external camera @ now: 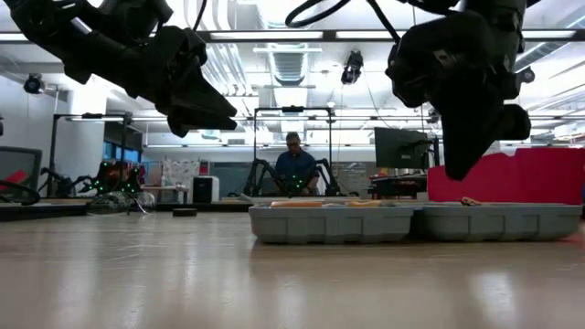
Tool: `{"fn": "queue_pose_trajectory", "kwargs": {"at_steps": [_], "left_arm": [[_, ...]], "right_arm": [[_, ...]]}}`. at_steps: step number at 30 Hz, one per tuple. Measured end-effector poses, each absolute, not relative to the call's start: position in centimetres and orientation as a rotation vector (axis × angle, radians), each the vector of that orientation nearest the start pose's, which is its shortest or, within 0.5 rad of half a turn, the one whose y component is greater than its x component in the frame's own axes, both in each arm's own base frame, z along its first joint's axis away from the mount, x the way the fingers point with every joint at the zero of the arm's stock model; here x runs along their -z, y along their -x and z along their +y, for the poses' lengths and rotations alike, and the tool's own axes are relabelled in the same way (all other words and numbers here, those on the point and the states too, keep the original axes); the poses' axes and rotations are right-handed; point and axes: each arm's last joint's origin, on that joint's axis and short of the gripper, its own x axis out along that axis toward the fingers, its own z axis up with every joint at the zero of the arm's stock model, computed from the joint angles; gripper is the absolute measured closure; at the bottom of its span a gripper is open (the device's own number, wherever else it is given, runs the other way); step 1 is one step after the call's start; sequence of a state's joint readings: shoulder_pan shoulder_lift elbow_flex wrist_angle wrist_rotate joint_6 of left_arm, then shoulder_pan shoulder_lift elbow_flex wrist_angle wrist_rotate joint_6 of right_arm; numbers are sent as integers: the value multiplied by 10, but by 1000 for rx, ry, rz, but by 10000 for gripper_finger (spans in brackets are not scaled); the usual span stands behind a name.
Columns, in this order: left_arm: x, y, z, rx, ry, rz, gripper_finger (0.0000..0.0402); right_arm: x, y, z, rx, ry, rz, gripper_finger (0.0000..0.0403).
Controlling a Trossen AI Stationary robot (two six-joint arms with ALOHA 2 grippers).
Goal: Prefit tool cases
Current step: Put the yellow screwdriver bit set into the gray pre-fit tool case, then adjust the yellow screwdriver bit sets in the gray pre-fit tool case
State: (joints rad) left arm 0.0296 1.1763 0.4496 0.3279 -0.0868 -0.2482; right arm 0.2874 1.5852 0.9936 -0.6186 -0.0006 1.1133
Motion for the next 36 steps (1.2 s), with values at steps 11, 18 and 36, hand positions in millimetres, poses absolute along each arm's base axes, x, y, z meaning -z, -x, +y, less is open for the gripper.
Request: {"fn": "queue_pose_trajectory", "kwargs": {"at_steps": [11, 18, 36], "left_arm": [[-192, -230, 9, -164, 234, 383, 198], [-191, -230, 9, -164, 233, 385, 198], [-191, -230, 9, -165, 233, 391, 198]], "right_arm": [[-178, -287, 84, 430, -795, 1230, 401], [-157, -293, 86, 412, -768, 1319, 401], [-181, -290, 82, 476, -743, 1288, 400]]}}
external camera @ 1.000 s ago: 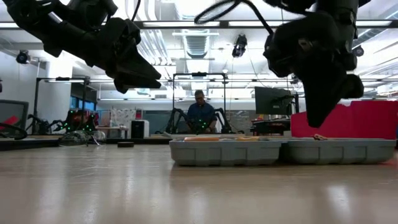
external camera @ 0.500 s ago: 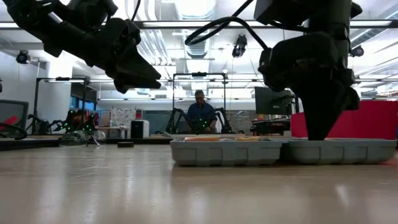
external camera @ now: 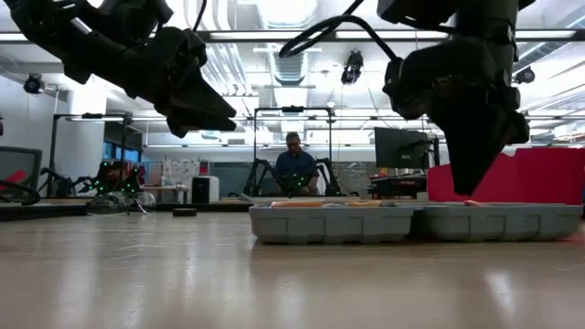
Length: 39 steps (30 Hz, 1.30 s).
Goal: Prefit tool cases
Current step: Adjust the yellow screwdriver bit sets in the gray pre-fit tool case
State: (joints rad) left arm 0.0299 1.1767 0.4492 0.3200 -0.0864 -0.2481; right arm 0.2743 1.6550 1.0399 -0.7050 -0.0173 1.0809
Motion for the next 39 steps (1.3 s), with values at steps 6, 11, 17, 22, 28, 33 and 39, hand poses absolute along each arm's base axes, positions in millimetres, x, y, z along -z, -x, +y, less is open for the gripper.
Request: {"fn": "queue_pose_trajectory", "kwargs": {"at_steps": [6, 11, 17, 22, 28, 33, 39], "left_arm": [[-191, -230, 9, -164, 233, 390, 198], [-191, -230, 9, -164, 230, 392, 198], [-191, -230, 9, -164, 230, 392, 198], [-191, -230, 9, -164, 229, 393, 198], [-191, -230, 9, -164, 229, 393, 198], [-191, -230, 9, -164, 229, 393, 198], [-191, -230, 9, -164, 229, 393, 198]], "right_arm": [[-177, -289, 78, 506, -734, 1284, 401], [-170, -287, 77, 497, -756, 1325, 401], [-169, -285, 79, 461, -800, 1382, 401], [-168, -281, 78, 496, -800, 1414, 401], [-167, -278, 77, 526, -781, 1436, 401], [-167, -278, 76, 537, -767, 1420, 401], [-167, -280, 73, 529, -755, 1414, 401]]}}
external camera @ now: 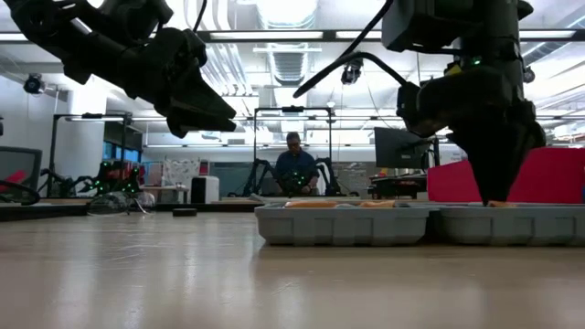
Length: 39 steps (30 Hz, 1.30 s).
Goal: Prefit tool cases
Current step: Adjust the yellow screwdriver bit sets in the gray pre-fit tool case
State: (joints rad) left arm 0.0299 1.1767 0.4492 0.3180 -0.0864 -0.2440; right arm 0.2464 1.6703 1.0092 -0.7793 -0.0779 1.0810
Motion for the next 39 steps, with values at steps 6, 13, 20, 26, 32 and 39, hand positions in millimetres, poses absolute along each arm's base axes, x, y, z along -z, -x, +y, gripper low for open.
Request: {"fn": "queue_pose_trajectory", "kwargs": {"at_steps": [6, 13, 20, 26, 32, 39], "left_arm": [[-191, -230, 9, -162, 216, 395, 198], [-194, -226, 9, -168, 204, 402, 198], [-200, -222, 10, -173, 212, 383, 198], [-201, -218, 11, -195, 223, 394, 198], [-202, -215, 12, -206, 220, 398, 198], [-204, -214, 12, -203, 206, 392, 198]], "right_arm": [[-167, -283, 58, 544, -734, 1391, 401], [-162, -289, 43, 531, -710, 1396, 401], [-168, -293, 35, 527, -702, 1351, 401], [-185, -297, 40, 512, -682, 1285, 401], [-184, -295, 41, 518, -677, 1300, 401], [-169, -293, 35, 514, -652, 1286, 401]]}}
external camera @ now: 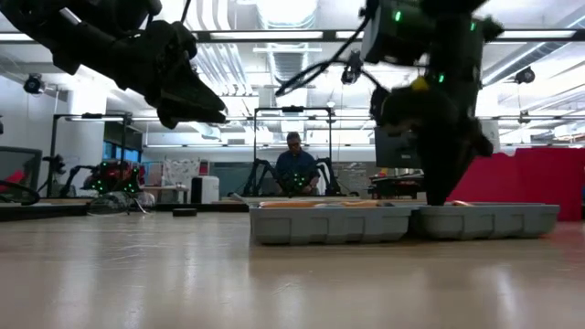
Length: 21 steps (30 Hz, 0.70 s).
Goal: Prefit tool cases
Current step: Adjust the yellow screwdriver bit sets in the gray pre-fit tool case
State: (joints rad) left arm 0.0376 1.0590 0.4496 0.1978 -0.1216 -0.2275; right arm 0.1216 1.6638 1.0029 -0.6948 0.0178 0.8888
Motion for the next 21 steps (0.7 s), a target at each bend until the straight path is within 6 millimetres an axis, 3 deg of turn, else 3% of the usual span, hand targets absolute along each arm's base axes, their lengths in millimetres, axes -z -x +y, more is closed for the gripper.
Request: {"fn": "queue_pose_trajectory", "kwargs": {"at_steps": [4, 7, 15, 21], "left_arm": [[-204, -214, 12, -204, 205, 396, 198], [-204, -213, 12, -206, 205, 403, 198], [-206, -211, 12, -208, 204, 395, 198], [-207, -210, 12, -208, 205, 393, 198]], "right_arm": [[-147, -294, 29, 494, -685, 1307, 402], [-144, -294, 28, 494, -694, 1329, 402], [-186, -297, 28, 503, -674, 1253, 403], [-188, -297, 25, 533, -645, 1255, 403]]}}
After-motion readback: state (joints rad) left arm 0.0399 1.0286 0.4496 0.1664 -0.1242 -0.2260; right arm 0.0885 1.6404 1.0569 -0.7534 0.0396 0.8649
